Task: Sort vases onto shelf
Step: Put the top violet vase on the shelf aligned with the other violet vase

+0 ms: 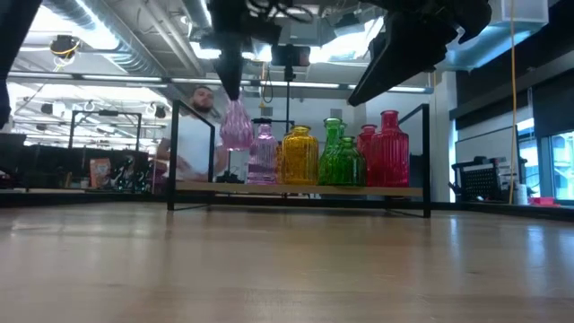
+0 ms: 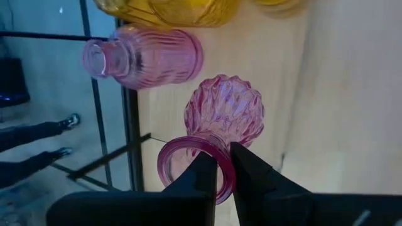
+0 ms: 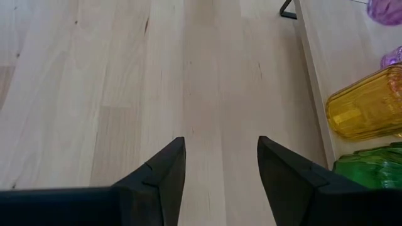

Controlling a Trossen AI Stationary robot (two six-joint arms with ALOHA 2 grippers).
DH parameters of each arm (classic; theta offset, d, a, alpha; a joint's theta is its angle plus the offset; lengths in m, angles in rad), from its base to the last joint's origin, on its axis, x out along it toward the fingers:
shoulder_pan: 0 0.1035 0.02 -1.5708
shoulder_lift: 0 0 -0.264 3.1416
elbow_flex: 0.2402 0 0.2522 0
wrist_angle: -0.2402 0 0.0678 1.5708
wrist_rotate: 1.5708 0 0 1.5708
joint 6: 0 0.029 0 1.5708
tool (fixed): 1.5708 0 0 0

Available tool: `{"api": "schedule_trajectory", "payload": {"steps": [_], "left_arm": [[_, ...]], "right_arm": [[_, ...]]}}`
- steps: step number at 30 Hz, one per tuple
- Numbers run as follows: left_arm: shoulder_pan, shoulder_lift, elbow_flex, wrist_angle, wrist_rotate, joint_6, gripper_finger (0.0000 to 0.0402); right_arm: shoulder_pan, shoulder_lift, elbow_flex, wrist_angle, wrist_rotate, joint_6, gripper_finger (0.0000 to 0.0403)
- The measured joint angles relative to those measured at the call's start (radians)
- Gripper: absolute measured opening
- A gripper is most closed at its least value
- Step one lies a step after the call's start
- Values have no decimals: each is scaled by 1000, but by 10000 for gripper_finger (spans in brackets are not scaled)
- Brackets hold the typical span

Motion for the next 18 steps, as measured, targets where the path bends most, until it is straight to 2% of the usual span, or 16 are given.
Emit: {"api": "schedule_trajectory", "payload": {"steps": [8, 18], "left_arm": [[61, 58, 0, 23, 11, 49, 21], [95, 64, 0, 130, 128, 118, 21]], "right_arm": [[0, 0, 0, -1, 0, 0, 179], [0, 0, 0, -4, 0, 1, 179]]}}
